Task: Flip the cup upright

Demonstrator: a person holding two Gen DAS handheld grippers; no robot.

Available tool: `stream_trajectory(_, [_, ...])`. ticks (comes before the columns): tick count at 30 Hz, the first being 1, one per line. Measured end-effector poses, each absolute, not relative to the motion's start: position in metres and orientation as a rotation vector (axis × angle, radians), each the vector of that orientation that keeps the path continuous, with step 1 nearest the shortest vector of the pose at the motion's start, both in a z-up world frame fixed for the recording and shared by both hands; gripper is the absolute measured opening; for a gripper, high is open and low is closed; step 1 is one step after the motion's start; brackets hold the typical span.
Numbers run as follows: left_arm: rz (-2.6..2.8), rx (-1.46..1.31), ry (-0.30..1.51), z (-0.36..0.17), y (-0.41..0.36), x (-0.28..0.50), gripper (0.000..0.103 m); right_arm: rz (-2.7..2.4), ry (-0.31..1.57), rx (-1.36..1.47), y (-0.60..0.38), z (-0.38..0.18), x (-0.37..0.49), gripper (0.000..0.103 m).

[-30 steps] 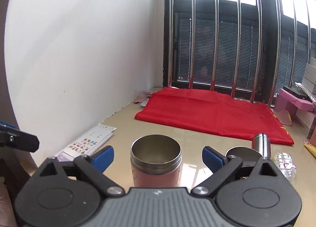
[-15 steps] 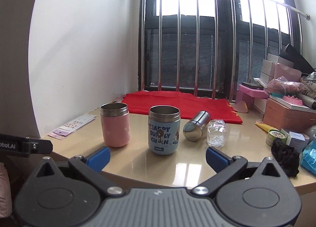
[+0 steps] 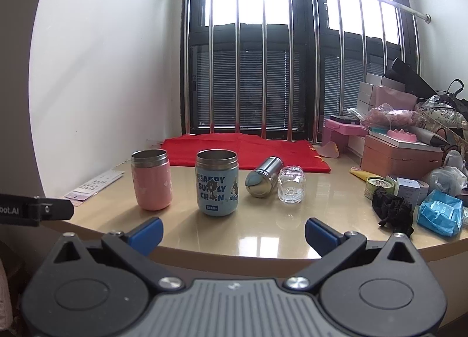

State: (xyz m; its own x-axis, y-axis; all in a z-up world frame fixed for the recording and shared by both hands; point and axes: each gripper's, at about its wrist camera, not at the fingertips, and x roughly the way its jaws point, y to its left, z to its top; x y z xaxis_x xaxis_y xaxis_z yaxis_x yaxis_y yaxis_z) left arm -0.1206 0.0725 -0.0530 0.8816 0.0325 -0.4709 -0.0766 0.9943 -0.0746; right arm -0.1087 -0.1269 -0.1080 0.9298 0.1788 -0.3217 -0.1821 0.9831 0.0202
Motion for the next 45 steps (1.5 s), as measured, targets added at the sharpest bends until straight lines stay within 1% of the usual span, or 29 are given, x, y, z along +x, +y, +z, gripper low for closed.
stream_trajectory(45, [0.021,-0.109,0.492,-0.0513,0.07,-0.1109,0.103,0.177,0.344,-0.013,-0.1275,-0.1072,-0.1063,0.103])
